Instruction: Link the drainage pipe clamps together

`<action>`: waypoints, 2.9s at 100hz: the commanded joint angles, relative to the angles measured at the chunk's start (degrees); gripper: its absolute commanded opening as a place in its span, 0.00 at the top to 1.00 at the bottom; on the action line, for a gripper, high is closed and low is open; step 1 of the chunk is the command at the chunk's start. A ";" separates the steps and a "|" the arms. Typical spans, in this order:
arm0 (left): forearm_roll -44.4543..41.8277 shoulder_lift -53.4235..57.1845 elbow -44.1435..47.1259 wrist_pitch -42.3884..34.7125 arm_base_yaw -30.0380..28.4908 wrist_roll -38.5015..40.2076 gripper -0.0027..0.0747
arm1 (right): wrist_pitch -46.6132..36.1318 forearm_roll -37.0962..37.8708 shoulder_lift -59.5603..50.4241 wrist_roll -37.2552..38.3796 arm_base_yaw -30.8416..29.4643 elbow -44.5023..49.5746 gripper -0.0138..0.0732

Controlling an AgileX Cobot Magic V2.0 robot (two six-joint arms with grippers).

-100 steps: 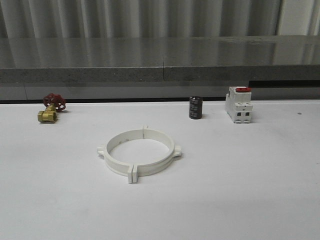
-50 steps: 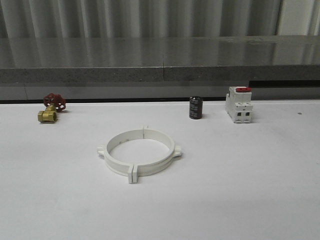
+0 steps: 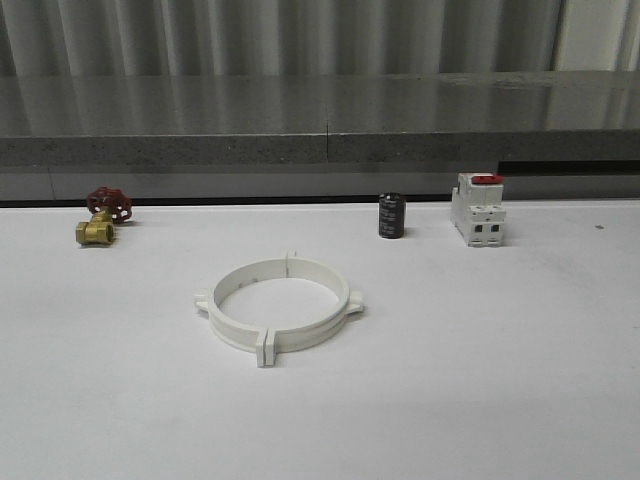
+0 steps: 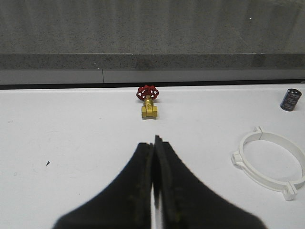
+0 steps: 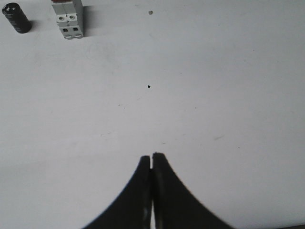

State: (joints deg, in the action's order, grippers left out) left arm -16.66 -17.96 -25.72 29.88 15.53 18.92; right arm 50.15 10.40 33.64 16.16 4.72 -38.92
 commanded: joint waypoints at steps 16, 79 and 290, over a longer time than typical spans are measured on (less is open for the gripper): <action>-0.48 -0.49 -1.47 -4.10 -0.25 0.19 0.99 | -12.90 -0.54 -3.90 -0.62 -0.38 1.81 0.92; -0.48 -0.49 -1.47 -4.10 -0.25 0.19 0.99 | -39.17 -11.30 -28.48 -17.10 -0.38 26.98 0.92; 0.25 -0.09 -1.47 -6.49 -1.73 -1.88 0.99 | -54.21 -11.70 -35.32 -17.94 -0.38 39.54 0.92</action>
State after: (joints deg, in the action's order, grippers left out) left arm -18.17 -17.96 -25.72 28.36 14.80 18.70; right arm 0.69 -1.25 -0.61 -1.41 4.72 1.51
